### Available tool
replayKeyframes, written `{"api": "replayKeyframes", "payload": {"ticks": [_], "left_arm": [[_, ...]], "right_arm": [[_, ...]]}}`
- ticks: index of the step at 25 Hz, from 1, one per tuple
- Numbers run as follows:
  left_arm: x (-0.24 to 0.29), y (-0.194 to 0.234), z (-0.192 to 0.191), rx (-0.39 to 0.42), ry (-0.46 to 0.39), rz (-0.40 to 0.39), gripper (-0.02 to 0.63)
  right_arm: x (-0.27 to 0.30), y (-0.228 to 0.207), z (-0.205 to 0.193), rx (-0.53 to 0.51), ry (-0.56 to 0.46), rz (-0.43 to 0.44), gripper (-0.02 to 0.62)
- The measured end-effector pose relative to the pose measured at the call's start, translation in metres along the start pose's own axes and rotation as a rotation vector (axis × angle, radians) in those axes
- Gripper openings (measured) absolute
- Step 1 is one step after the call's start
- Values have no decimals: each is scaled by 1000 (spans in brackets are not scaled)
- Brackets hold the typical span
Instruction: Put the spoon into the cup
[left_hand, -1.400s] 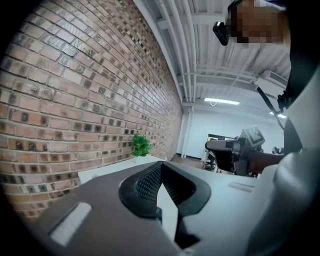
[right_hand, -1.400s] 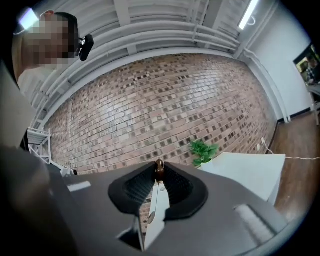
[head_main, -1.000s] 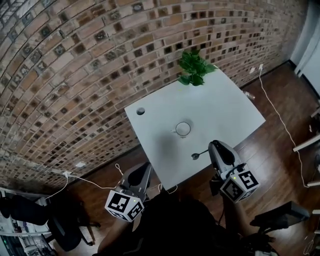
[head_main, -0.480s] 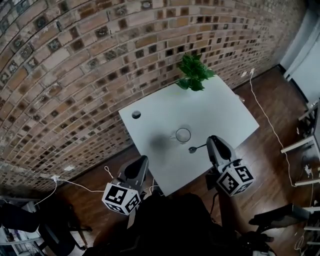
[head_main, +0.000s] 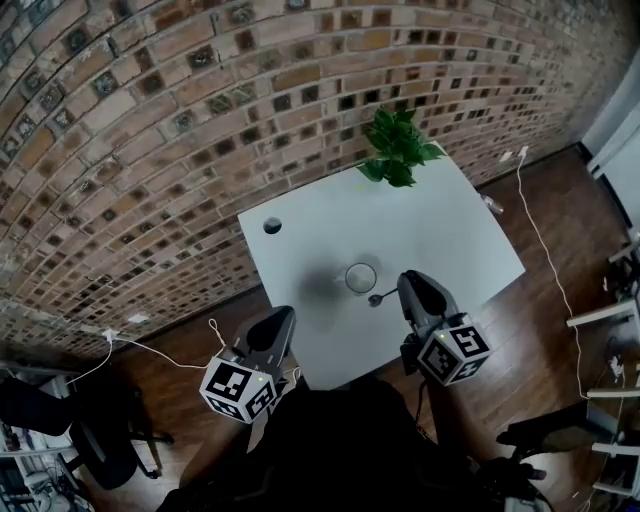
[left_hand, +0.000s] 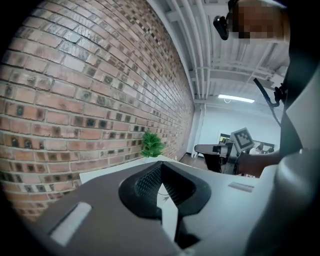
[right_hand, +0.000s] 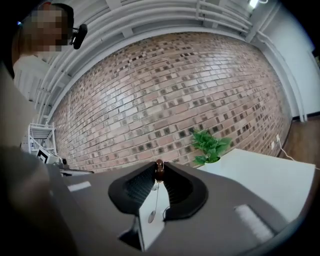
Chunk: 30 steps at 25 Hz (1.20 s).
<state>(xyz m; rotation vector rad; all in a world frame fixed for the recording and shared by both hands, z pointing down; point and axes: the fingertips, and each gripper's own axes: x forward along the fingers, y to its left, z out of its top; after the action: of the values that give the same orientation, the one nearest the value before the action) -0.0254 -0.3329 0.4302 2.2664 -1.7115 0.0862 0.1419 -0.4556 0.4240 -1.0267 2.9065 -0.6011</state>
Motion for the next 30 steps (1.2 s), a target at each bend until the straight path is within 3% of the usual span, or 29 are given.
{"api": "replayKeyframes", "payload": {"ticks": [12,24,30], "left_arm": [[-6,16,-4,2,-29,212,-8],[22,36,-40,7,-3,298,-8],[46,43,-62,-13,44,282,-8]], "right_arm": [[61,-27,-33,-50,120,120,58],[95,-53,-84,-95,234,120,58],[101,-51,-104,-136,271,148,58]]}}
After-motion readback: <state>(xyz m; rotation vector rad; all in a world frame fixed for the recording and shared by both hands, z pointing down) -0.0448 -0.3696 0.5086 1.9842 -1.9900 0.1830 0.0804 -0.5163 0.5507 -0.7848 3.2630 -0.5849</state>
